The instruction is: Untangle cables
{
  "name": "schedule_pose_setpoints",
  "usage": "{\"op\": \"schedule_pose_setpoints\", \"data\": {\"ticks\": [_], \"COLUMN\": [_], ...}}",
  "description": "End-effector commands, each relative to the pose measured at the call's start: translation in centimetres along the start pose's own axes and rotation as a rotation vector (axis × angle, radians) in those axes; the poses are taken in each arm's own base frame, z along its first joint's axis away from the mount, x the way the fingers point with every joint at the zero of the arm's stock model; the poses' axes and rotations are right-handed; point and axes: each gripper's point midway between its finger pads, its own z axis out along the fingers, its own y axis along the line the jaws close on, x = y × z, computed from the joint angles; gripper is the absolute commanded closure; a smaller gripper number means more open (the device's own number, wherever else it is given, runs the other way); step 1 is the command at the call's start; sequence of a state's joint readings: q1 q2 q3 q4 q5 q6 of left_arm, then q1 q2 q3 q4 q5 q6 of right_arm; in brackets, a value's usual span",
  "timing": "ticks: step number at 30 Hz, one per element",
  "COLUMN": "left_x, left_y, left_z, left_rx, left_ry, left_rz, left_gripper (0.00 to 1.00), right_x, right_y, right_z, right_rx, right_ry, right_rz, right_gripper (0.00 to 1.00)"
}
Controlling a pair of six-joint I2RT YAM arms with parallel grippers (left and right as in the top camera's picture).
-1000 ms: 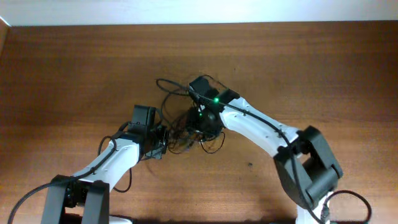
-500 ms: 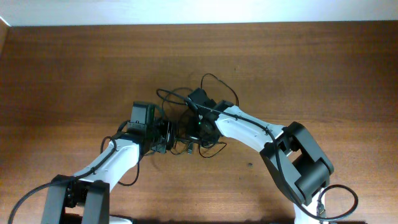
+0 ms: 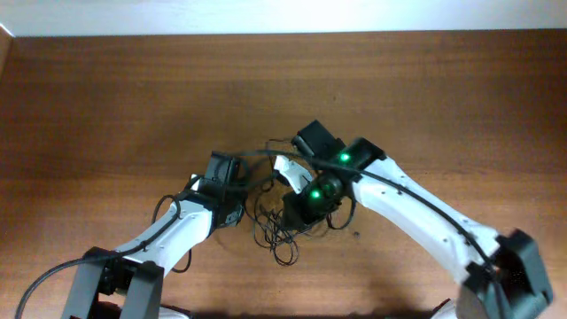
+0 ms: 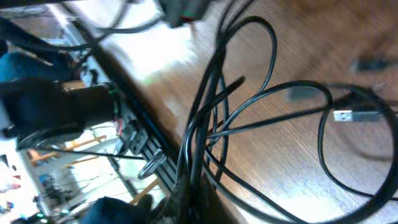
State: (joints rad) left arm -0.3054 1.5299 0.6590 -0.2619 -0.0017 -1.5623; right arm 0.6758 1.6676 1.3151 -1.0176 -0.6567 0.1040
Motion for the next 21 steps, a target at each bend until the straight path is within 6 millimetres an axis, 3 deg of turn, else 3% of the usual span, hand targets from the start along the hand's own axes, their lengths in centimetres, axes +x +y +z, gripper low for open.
{"op": "schedule_pose_setpoints", "data": {"ticks": [1,2,3,4,5,6,7,8,9,10,11,13,14,16,21], "left_x": [0.1,0.2,1.3,3.0,4.4,5.7,5.1,3.2,2.1,3.0,3.9,6.8,8.3,9.3,11.2], "left_y": [0.4,0.4,-0.2,-2.5,-4.3,-6.4,-7.3,-8.3,-9.4,-9.3,-8.6,-4.8,-3.9,-3.1,-5.0], "left_z": [0.2,0.2,0.2,-0.3,-1.2,-3.7,-5.6,-7.7,-12.1,-14.6,-15.7,-15.1,-14.7,-12.9,-9.6], "left_rx": [-0.013,-0.013,0.024,0.16,0.296,0.492,0.579,0.638,0.791,0.879,0.891,0.747,0.695,0.544,0.429], "left_ry": [0.012,0.014,0.084,0.177,0.23,0.302,0.311,0.272,0.291,0.356,0.415,0.589,0.641,0.613,0.394], "left_rz": [0.097,0.156,0.289,0.532,0.755,0.942,0.962,0.931,0.905,0.92,0.916,0.848,0.82,0.724,0.564], "left_gripper": [0.93,0.93,0.93,0.98,0.9,0.63,0.02,0.01,0.01,0.01,0.01,0.01,0.01,0.01,0.03], "right_x": [0.1,-0.1,-0.7,-1.0,-1.1,-1.4,-1.8,-2.2,-2.8,-3.3,-3.7,-4.0,-4.0,-4.0,-3.8], "right_y": [2.6,1.7,-1.3,-2.4,-2.8,-2.9,-2.8,-2.7,-2.5,-2.3,-2.1,-2.0,-2.0,-2.0,-0.9], "right_z": [-3.4,-4.9,-7.8,-9.1,-9.7,-9.8,-9.9,-10.0,-10.2,-10.3,-10.5,-10.6,-10.6,-10.5,-9.9], "right_rx": [-0.003,0.109,0.348,0.435,0.47,0.476,0.471,0.463,0.454,0.445,0.441,0.432,0.432,0.424,0.357], "right_ry": [-0.108,-0.164,-0.279,-0.329,-0.353,-0.368,-0.387,-0.41,-0.438,-0.461,-0.48,-0.497,-0.497,-0.499,-0.478], "right_rz": [-0.167,-0.154,-0.055,-0.021,-0.003,0.0,0.017,0.031,0.036,0.044,0.037,0.049,0.049,0.067,0.066], "right_gripper": [0.96,0.96,0.96,0.96,0.96,0.96,0.96,0.96,0.96,0.96,0.96,0.96,0.96,0.96,0.96]}}
